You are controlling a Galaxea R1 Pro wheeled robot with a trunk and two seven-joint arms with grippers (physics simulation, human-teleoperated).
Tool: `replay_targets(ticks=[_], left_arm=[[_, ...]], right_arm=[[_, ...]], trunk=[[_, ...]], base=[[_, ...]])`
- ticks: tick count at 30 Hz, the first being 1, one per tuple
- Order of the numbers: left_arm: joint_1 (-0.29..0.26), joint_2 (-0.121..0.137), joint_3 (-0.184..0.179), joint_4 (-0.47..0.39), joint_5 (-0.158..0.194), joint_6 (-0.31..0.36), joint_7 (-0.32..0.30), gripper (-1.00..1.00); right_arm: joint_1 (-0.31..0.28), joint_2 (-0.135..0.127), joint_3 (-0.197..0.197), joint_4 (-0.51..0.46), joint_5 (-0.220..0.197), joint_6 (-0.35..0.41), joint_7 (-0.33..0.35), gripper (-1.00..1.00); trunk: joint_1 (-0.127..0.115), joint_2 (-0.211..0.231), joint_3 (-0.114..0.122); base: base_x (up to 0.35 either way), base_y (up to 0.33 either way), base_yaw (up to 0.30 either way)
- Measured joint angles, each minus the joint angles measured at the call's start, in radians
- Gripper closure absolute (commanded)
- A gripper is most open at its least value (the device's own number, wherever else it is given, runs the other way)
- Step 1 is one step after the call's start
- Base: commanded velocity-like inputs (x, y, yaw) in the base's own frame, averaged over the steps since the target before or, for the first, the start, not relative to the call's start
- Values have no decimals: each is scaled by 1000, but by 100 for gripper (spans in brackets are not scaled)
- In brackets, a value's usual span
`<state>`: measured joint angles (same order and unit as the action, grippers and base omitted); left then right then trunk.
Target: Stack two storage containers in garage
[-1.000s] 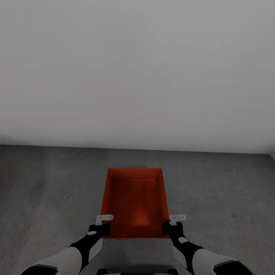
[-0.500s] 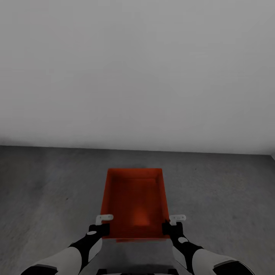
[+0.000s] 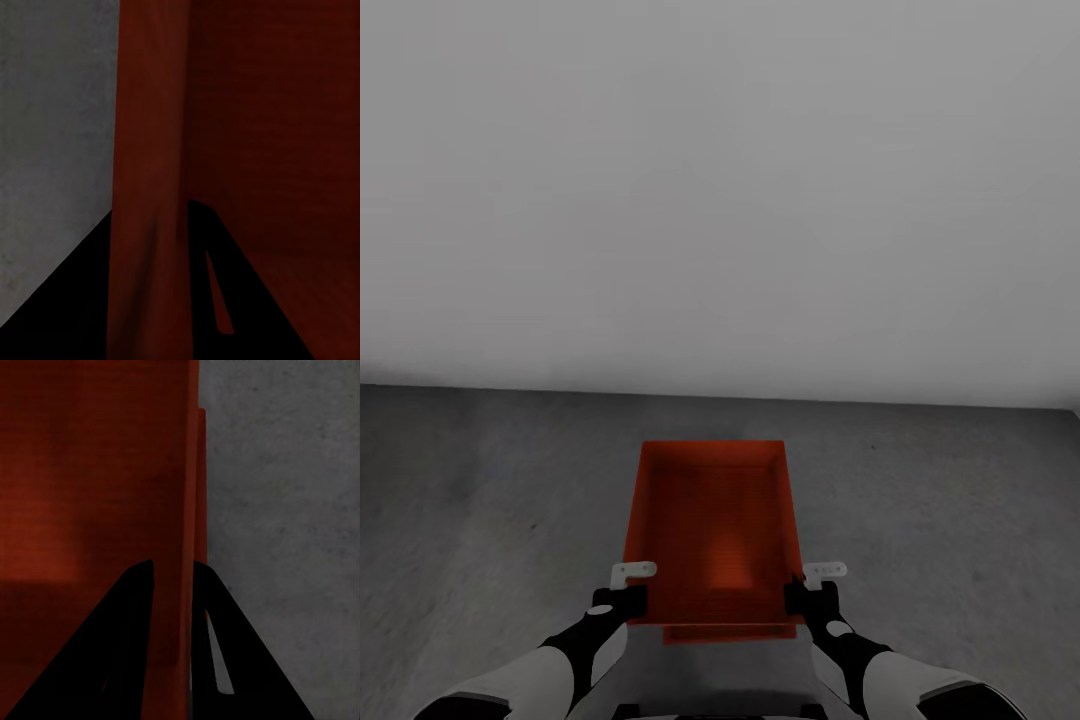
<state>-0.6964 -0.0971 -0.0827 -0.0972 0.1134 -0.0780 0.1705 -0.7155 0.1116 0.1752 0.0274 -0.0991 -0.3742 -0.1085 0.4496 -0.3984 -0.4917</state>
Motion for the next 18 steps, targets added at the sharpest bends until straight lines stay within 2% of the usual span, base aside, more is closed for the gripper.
replay_targets(ticks=[18], left_arm=[[0,-1,0,0,-1,0,2,100]], right_arm=[[0,-2,-1,0,1,0,3,100]], trunk=[[0,0,0]], base=[[0,0,0]])
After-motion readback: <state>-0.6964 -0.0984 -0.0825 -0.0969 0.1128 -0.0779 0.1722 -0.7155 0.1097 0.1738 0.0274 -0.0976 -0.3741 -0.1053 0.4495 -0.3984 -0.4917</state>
